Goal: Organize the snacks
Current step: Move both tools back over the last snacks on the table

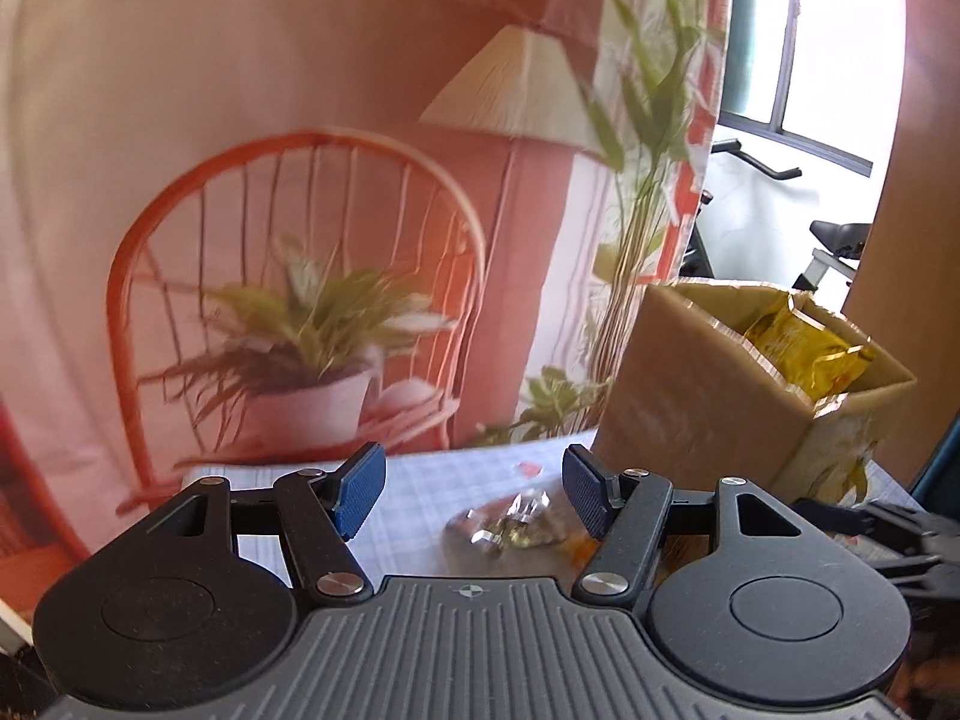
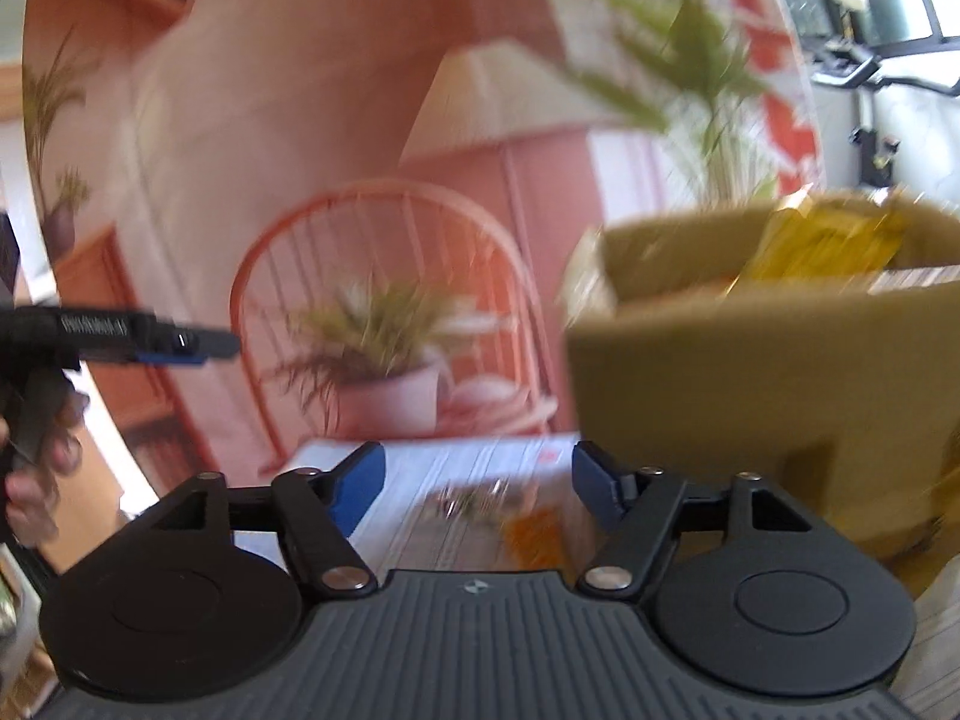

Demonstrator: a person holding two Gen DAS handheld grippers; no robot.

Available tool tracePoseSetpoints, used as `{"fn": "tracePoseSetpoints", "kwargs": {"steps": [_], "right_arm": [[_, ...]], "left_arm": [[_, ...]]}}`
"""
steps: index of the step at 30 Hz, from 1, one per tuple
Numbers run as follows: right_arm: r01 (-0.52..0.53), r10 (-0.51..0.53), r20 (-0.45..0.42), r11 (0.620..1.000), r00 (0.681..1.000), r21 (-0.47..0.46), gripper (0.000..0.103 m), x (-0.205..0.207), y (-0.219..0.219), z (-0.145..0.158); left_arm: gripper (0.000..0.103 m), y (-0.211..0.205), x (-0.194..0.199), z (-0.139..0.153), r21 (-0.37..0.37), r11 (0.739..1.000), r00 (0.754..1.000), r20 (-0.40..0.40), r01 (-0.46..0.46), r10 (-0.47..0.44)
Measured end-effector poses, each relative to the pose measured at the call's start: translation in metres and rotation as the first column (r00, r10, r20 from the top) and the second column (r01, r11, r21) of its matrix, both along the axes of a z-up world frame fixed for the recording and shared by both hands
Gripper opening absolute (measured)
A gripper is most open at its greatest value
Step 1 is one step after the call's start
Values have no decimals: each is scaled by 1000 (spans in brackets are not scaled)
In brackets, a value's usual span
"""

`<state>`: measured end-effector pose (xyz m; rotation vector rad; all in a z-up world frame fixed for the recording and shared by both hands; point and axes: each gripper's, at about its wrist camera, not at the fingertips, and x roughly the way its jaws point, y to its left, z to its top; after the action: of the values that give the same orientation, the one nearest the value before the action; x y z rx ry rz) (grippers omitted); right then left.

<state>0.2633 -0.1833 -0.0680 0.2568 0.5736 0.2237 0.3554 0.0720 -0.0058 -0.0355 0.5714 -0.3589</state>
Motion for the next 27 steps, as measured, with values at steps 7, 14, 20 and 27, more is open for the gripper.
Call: {"fn": "tracePoseSetpoints", "kwargs": {"steps": [7, 14, 20, 27], "right_arm": [[-4, -9, -137, 996, 991, -92, 56, 30, 28, -63], [43, -83, -204, 980, 976, -194, 54, 59, 35, -99], [51, -112, -223, 963, 968, -264, 52, 76, 45, -115], [32, -123, -231, 931, 965, -364, 53, 78, 59, -128]], "left_arm": [[68, 13, 1, -38, -6, 1000, 999, -46, 6, -6], [67, 16, 8, -68, -24, 1000, 995, -97, 8, -10], [67, 10, 12, -76, -29, 999, 993, -113, 21, -24], [67, 1, 18, -81, -24, 999, 992, -125, 30, -32]]}}
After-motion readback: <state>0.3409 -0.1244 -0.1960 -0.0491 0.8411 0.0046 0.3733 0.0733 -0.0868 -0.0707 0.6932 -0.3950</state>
